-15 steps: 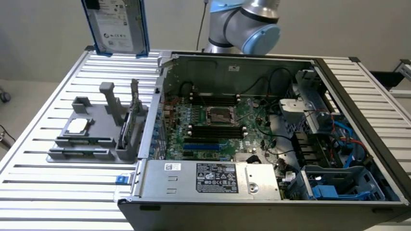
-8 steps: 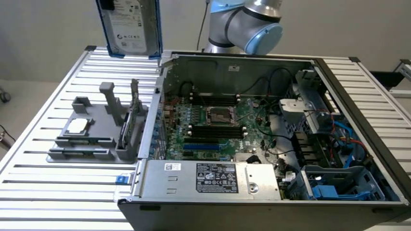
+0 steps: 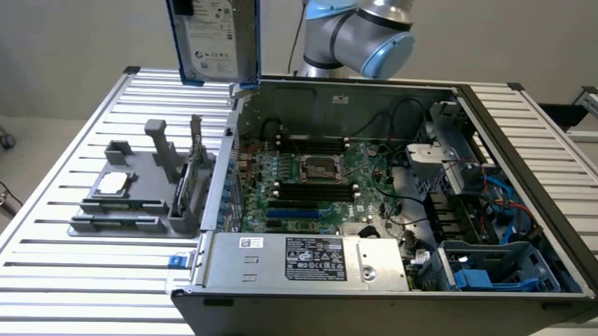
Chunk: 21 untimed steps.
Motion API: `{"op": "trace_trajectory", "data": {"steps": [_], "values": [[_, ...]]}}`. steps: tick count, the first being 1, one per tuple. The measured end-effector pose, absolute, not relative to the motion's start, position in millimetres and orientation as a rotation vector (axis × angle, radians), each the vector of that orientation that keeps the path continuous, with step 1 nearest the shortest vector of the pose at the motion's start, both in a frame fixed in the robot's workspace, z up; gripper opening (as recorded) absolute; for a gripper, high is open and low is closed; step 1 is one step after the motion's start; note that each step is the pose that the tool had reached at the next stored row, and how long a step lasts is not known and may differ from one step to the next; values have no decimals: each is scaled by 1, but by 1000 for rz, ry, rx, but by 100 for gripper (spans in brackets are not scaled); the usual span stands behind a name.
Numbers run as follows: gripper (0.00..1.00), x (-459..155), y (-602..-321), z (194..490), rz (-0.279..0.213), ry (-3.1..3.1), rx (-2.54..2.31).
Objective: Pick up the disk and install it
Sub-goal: 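Pick up the disk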
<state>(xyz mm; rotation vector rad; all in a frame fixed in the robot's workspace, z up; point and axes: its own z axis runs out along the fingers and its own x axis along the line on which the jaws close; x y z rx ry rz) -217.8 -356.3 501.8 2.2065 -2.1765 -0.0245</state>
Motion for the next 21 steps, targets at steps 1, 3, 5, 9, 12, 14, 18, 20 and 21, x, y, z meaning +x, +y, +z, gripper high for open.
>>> {"op": "trace_trajectory", "data": {"steps": [1, 3, 5, 9, 12, 14, 18, 20, 21], "values": [[32, -213, -358, 502, -25, -2177, 2207], [32, -204, -361, 503, -25, -2177, 2207], [32, -195, -363, 504, -25, -2177, 2207], [32, -177, -369, 506, -26, -2177, 2207], [32, -163, -373, 508, -26, -2177, 2207], [32, -154, -377, 508, -26, -2177, 2207], [32, -136, -383, 509, -27, -2177, 2207], [32, -127, -386, 510, -27, -2177, 2207], [32, -122, -387, 510, -27, -2177, 2207]]}}
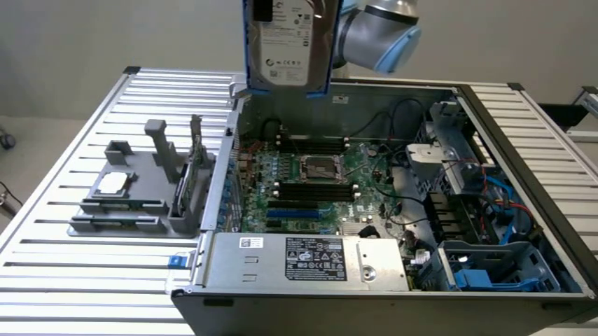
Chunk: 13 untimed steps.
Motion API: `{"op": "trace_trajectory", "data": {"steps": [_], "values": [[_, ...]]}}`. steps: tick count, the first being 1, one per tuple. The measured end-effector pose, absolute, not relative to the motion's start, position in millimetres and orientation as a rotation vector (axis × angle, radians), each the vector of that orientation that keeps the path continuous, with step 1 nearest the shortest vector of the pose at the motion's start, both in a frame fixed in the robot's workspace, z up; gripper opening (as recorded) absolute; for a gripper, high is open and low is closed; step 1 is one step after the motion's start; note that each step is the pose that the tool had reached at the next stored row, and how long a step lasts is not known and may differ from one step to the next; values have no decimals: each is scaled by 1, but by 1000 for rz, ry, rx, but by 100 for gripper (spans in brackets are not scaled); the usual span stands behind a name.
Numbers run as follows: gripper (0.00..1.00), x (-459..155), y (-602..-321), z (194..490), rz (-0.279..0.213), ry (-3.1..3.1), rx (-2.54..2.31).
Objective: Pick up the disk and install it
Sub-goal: 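Pick up the disk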
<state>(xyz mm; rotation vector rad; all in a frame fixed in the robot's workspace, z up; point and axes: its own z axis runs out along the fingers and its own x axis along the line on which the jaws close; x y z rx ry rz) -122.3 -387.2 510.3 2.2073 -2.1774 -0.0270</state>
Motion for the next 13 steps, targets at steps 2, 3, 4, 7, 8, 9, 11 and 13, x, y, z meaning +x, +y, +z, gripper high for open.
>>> {"op": "trace_trajectory", "data": {"steps": [2, 3, 4, 7, 8, 9, 11, 13], "values": [[32, -113, -390, 511, -27, -2177, 2207], [32, -108, -392, 511, -27, -2178, 2207], [32, -104, -394, 511, -27, -2177, 2208], [32, -90, -398, 512, -28, -2177, 2208], [32, -86, -400, 512, -28, -2177, 2207], [32, -81, -402, 512, -28, -2177, 2207], [32, -72, -405, 512, -28, -2177, 2207], [32, -63, -409, 512, -28, -2177, 2207]]}}
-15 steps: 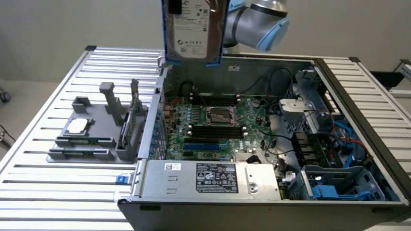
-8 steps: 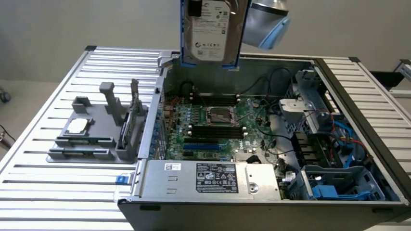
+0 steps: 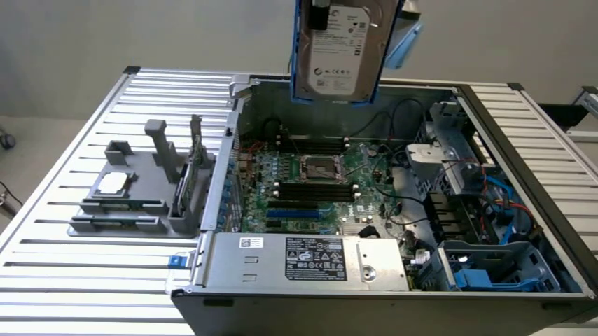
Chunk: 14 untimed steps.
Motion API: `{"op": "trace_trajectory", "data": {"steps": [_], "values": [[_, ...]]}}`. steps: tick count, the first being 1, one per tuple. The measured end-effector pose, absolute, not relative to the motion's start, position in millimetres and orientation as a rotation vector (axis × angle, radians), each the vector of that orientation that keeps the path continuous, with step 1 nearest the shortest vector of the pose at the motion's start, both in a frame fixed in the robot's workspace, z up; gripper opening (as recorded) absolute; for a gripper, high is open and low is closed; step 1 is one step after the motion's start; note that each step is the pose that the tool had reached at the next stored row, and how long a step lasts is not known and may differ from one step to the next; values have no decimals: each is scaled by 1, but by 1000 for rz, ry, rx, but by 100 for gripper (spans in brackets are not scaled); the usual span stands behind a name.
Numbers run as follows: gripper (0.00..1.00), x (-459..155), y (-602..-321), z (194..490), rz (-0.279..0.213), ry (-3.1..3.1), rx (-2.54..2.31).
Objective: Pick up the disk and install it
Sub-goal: 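Pick up the disk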
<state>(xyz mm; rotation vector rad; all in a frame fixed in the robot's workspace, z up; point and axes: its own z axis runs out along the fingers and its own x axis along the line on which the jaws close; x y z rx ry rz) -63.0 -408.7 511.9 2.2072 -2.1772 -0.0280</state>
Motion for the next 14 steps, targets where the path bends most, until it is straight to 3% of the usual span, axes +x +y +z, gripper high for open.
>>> {"op": "trace_trajectory", "data": {"steps": [14], "values": [[32, -12, -435, 512, -29, -2177, 2207]]}}
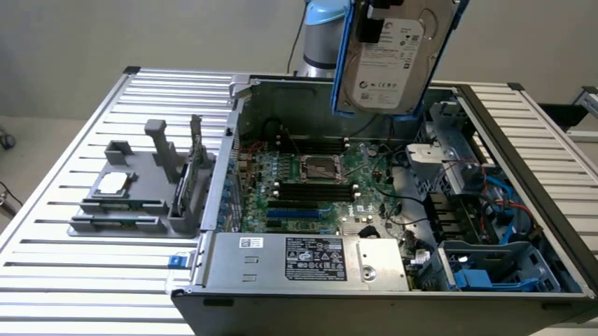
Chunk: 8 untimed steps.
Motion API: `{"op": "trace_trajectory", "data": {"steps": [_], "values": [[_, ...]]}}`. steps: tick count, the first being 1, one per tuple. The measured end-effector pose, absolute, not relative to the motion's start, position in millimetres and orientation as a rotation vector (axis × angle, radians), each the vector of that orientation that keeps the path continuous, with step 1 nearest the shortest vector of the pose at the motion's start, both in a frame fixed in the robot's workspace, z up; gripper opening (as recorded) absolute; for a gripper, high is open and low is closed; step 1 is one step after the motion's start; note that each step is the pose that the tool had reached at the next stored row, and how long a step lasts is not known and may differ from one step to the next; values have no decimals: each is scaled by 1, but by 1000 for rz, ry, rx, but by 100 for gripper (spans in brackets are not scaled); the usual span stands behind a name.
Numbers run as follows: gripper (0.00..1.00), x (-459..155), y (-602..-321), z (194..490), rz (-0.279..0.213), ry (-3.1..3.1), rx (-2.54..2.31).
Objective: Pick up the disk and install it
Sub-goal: 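Pick up the disk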
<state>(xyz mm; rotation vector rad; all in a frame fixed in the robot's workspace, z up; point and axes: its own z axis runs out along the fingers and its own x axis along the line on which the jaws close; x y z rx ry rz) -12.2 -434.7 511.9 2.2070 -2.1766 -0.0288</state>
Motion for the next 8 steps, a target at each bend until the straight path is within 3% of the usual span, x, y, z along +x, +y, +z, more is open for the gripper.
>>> {"op": "trace_trajectory", "data": {"steps": [8], "values": [[32, 11, -451, 512, -35, -2174, 2204]]}}
